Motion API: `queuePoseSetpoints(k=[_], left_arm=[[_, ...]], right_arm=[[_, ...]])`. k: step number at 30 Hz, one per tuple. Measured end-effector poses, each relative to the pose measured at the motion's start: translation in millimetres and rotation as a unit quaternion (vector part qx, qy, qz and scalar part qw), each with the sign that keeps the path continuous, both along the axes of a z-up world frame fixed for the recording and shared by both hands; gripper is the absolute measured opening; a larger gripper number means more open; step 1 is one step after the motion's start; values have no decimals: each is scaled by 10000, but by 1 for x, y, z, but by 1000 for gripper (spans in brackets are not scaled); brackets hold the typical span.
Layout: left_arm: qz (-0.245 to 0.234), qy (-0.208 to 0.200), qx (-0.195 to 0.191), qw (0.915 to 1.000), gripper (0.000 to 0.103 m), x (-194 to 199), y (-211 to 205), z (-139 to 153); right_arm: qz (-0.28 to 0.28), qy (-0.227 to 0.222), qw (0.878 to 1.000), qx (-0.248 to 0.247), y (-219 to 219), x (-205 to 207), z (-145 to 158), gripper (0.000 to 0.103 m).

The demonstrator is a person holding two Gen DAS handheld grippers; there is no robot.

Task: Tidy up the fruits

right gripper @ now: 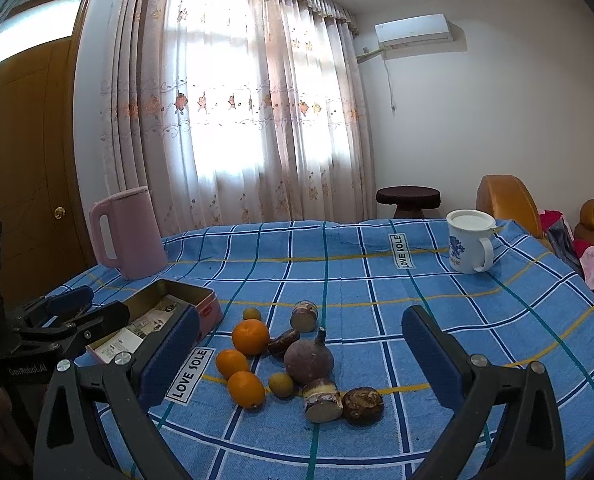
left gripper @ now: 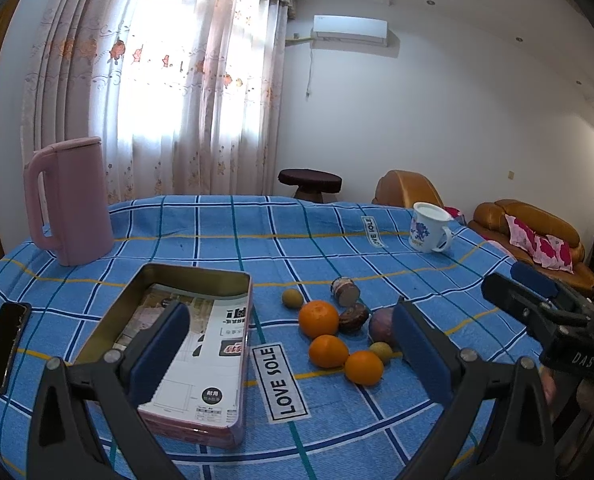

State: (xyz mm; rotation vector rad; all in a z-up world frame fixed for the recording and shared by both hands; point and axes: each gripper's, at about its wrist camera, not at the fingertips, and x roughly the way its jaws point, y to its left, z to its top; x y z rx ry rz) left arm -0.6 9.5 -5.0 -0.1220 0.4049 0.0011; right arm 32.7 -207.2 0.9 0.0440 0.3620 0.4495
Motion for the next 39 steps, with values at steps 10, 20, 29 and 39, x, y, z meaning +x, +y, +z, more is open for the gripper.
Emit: queuePoseSetpoints(k=[10, 20, 29, 39], left_arm=[[2, -3, -6, 10000, 103, 0, -1, -1], [-2, -5, -17, 10000, 103, -1, 0, -2], [-9, 46, 25, 10000, 103, 1, -4, -8], [-71, 195, 151, 9997, 103, 4, -14, -18]], right_arm=[[37, 35, 10000, 8, 3, 0, -3, 102], [56, 77, 10000, 16, 3, 0, -6, 102], [34, 99, 9999, 28, 0, 1, -9, 102], [-64, 169, 9998, 37, -10, 4, -17, 102]])
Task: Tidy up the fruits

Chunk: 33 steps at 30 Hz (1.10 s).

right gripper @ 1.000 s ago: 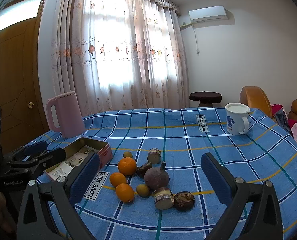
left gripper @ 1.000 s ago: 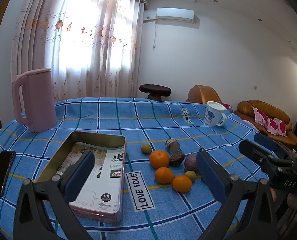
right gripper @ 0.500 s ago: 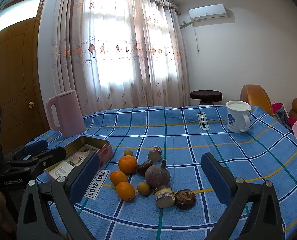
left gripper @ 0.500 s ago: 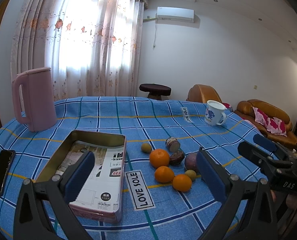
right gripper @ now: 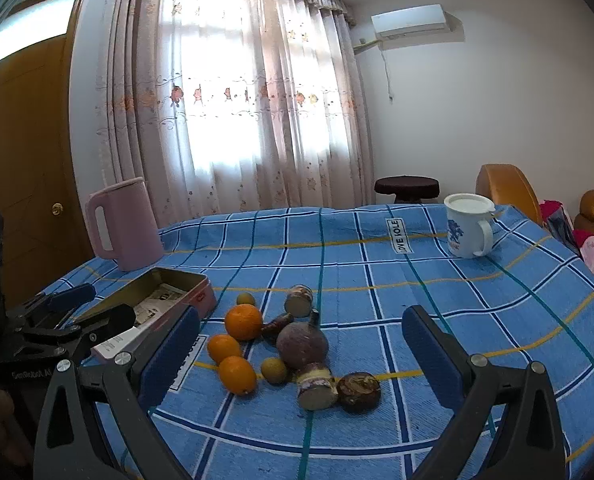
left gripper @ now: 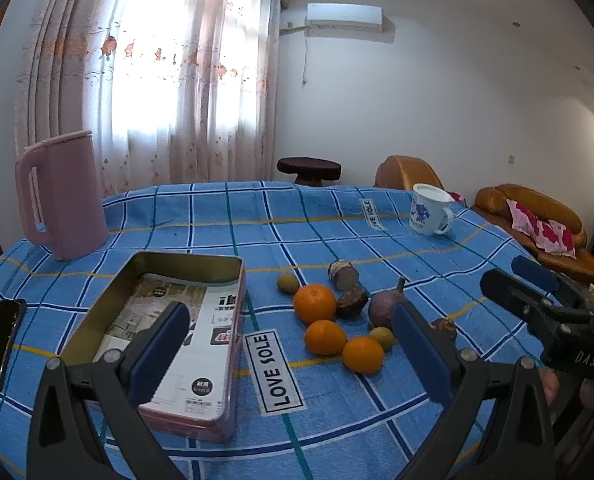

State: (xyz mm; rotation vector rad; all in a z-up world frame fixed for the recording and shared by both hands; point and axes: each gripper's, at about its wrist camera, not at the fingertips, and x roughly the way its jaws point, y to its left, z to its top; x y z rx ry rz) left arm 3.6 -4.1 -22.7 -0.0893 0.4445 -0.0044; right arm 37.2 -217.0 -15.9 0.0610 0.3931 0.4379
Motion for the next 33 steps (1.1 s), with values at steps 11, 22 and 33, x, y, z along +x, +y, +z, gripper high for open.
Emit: queuePoseSetpoints(k=[11, 22, 33], left_arm=[[-134, 241, 139, 9995, 103, 13, -16, -13], [-767, 827, 142, 9935, 92, 37, -47, -44], [-1142, 1295, -55, 9850, 69, 61, -57, -58]], right_arm=[[-189, 187, 9996, -49, -24, 10, -23, 102], [-181, 651, 9961, -562, -33, 30, -55, 62], [102, 1166, 9887, -936, -18, 48, -74, 49]])
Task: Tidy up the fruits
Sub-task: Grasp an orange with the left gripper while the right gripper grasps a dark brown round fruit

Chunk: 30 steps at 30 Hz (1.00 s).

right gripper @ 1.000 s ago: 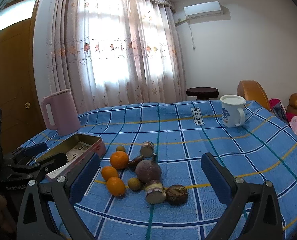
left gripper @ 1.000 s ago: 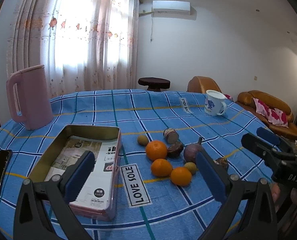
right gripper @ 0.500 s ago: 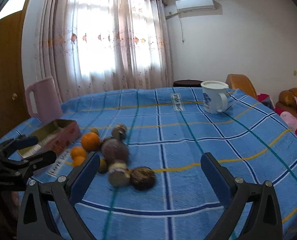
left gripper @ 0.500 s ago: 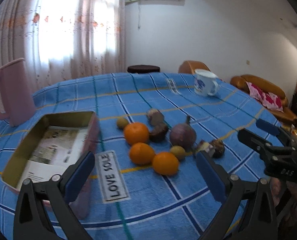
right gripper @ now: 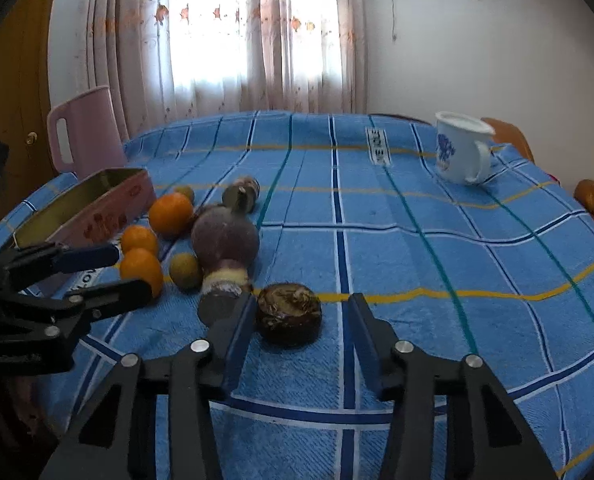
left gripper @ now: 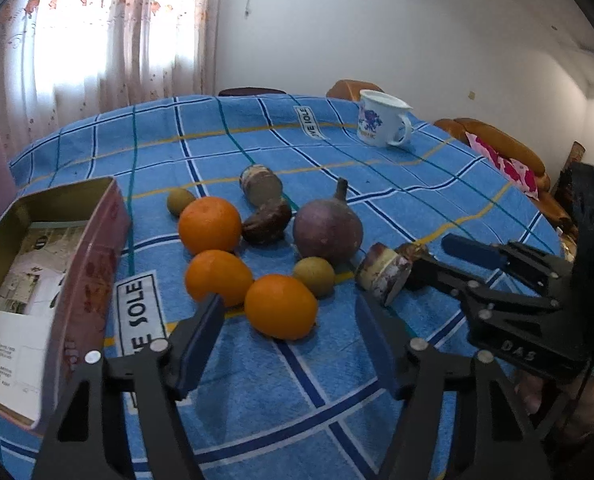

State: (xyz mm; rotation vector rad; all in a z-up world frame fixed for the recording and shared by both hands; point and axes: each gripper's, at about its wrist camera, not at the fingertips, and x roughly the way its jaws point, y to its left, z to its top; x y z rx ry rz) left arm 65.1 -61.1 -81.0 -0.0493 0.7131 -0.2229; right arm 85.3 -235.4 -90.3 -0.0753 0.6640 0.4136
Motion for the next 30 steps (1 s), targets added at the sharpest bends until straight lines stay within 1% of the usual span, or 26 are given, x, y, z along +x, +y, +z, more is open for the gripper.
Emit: queuePoseSetpoints(k=[1, 2, 5, 7, 8, 10, 11, 14, 15, 22, 30], left_arm=[[-17, 36, -14, 10000, 67, 3, 0, -1], [-27, 69, -36, 10000, 62, 6, 0, -2], [-15, 80, 45, 10000, 62, 11, -3, -3], [-26, 72, 107, 9999, 62, 14, -6, -3], [-31, 71, 106, 9999, 62, 14, -6, -3], [-77, 95, 61, 9999, 58, 13, -4, -3], [-80, 98, 51, 9999, 51, 11, -3, -4], [-96, 89, 25, 9999, 46, 10, -1, -3], [-109, 66, -12, 9999, 41, 10, 0, -3], [-181, 13, -16, 9998, 41, 5, 0, -2], [-164, -314, -212, 9991, 41, -4, 8, 4]], right_arm=[[6, 43, 10000, 46, -1, 2, 1, 49], [15, 88, 10000, 44, -1, 4, 1, 49], [156, 223, 9996, -107, 7, 12, 1, 49], [267, 415, 9986, -185, 11, 20, -3, 48], [333, 488, 9981, -189, 12, 22, -5, 42], [412, 469, 9979, -152, 11, 20, -5, 41], [439, 447, 9979, -143, 11, 19, -5, 41], [442, 329, 9984, -159, 12, 15, -4, 41], [420, 273, 9986, -167, 12, 13, -3, 41], [333, 23, 9994, 76, 4, 8, 3, 41], [291, -397, 9985, 232, 0, -4, 9, 41]])
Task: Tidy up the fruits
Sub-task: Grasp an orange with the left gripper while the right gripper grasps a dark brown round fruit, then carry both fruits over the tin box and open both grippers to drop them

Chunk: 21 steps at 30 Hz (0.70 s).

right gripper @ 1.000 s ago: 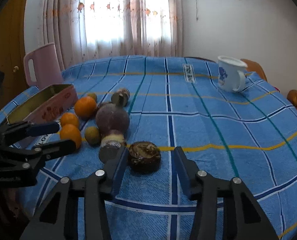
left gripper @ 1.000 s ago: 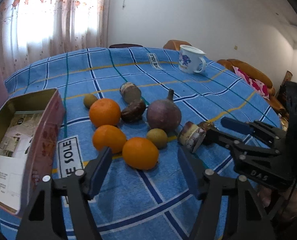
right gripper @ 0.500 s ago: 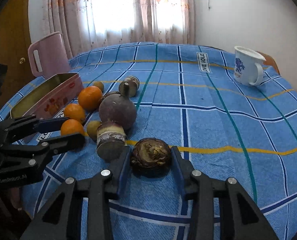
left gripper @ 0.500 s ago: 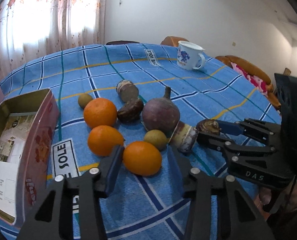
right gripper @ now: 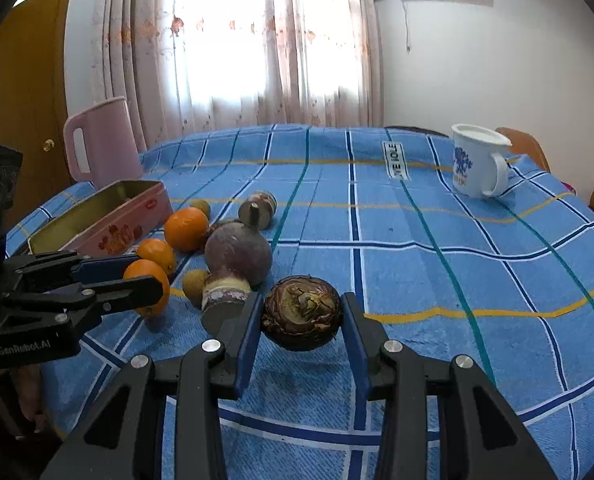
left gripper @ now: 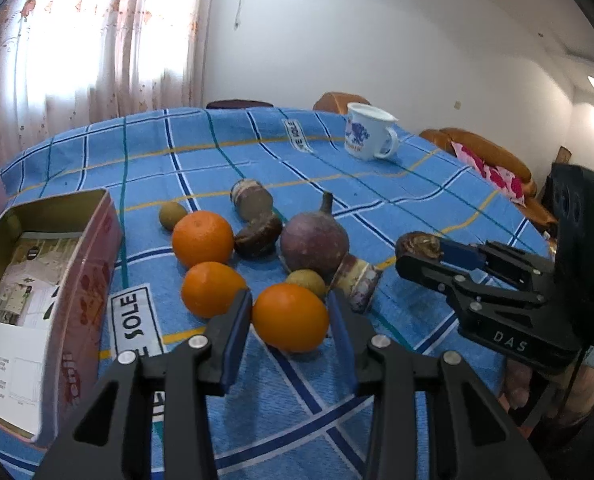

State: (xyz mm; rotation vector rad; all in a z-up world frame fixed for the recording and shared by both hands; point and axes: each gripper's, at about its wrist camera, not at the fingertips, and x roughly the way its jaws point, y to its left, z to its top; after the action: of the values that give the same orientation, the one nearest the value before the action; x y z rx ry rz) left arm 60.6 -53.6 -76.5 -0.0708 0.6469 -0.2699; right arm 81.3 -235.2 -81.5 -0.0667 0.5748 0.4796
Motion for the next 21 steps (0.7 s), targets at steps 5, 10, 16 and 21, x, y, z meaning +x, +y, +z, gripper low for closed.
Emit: queuePoseSetpoints(k=[5, 10, 16, 21], left_arm=[[81, -215, 11, 9997, 41, -6, 3, 4], [210, -468, 83, 9987, 41, -14, 9, 13], [362, -713, 150, 9967, 41, -23, 19, 25], [543, -830, 129, 9950, 41, -27, 33, 33]], right_arm=[[-36, -190, 9998, 10, -1, -5, 2, 41], [48, -295, 9995, 70, 4, -10, 10, 41], [294, -453, 9984, 175, 17, -16, 27, 41], [573, -542, 9967, 193, 39, -17, 39, 41]])
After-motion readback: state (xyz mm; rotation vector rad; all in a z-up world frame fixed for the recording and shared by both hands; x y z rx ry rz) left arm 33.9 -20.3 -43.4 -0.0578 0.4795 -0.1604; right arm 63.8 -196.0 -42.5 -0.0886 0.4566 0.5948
